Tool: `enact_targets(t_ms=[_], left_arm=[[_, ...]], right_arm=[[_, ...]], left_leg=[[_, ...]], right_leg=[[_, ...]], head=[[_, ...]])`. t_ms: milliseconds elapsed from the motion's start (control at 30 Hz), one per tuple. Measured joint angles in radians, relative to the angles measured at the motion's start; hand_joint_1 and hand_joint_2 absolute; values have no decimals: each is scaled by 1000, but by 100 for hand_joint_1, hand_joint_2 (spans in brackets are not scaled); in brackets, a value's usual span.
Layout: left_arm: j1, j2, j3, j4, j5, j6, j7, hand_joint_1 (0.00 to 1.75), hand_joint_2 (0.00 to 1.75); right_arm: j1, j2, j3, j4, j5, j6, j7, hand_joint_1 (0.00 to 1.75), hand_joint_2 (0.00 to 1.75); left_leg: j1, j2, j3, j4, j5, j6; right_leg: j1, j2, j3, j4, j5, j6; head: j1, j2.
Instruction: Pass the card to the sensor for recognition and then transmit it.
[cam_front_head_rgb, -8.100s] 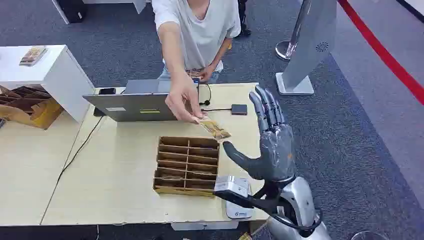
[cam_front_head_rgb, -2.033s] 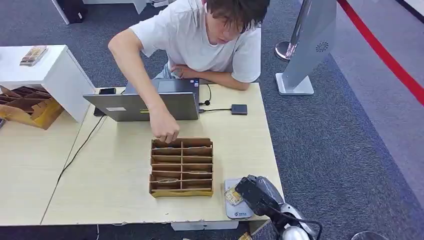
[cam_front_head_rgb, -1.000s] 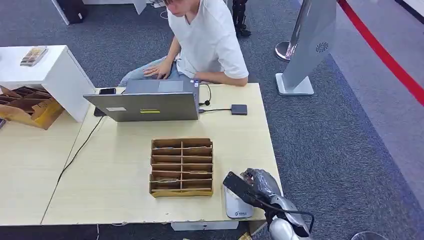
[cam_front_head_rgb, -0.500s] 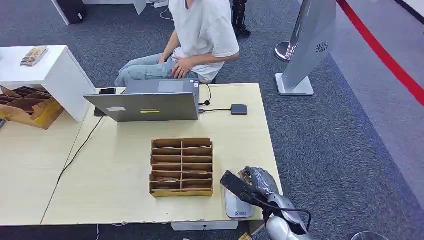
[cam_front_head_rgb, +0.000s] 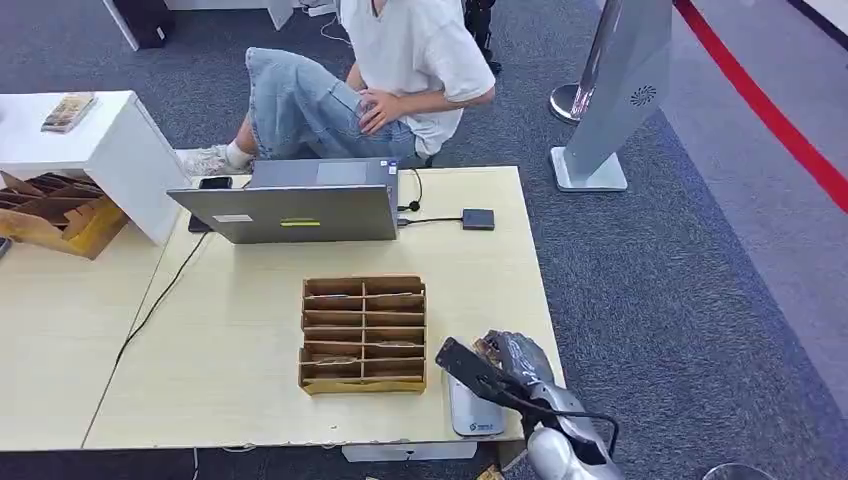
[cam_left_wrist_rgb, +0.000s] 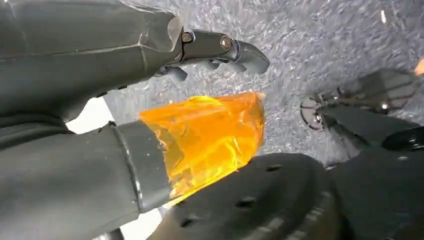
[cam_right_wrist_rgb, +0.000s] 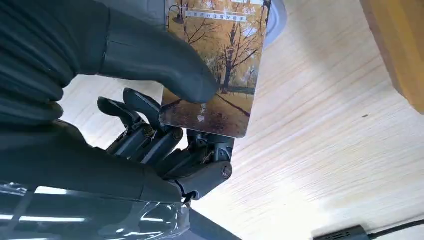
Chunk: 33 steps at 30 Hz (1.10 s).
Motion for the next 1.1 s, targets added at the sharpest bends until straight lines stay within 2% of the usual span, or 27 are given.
enact_targets(t_ms=[33, 67, 100, 133, 167, 500, 1100], left_arm=[[22, 20, 35, -2, -11, -31, -40, 0, 0], [7, 3, 3, -7, -169, 193, -13, 0, 0], [-5, -8, -13, -7, -199, 286, 1, 0, 0], [-20, -19, -29, -6, -211, 354, 11, 0, 0], [-34, -25, -39, -5, -216, 365, 14, 0, 0], [-53, -44, -76, -3, -218, 373, 9, 0, 0], [-53, -48, -77, -3, -213, 375, 5, 0, 0]], right_arm=[[-9, 7, -2, 11, 2, 9, -1, 175, 175], [-10, 7, -2, 14, -11, 3, -10, 175, 175], [-10, 7, -2, 15, -13, 2, -11, 175, 175], [-9, 7, -2, 14, -16, 0, -13, 175, 175], [-8, 7, -2, 14, -18, -2, -16, 175, 175], [-4, 7, -2, 14, -26, -8, -18, 175, 175], [-4, 7, -2, 14, -27, -13, -18, 175, 175]], left_leg=[[0, 0, 1, 0, 0, 0], [0, -2, 1, 0, 1, 0], [0, -2, 1, 0, 1, 0], [0, -2, 1, 0, 1, 0], [0, -2, 1, 0, 1, 0], [0, 1, 2, 1, 1, 0], [0, 1, 2, 1, 1, 0]], right_leg=[[0, 0, -1, 0, 0, 0], [0, -2, -1, 0, 0, 0], [0, -3, 2, 0, 0, 0], [0, -3, 2, 0, 0, 1], [0, -2, 3, 0, 1, 1], [0, 1, 2, 0, 2, 1], [0, 1, 2, 0, 2, 2]], head=[[0, 0], [0, 0], [0, 0], [0, 0], [1, 0], [0, 0], [0, 0]])
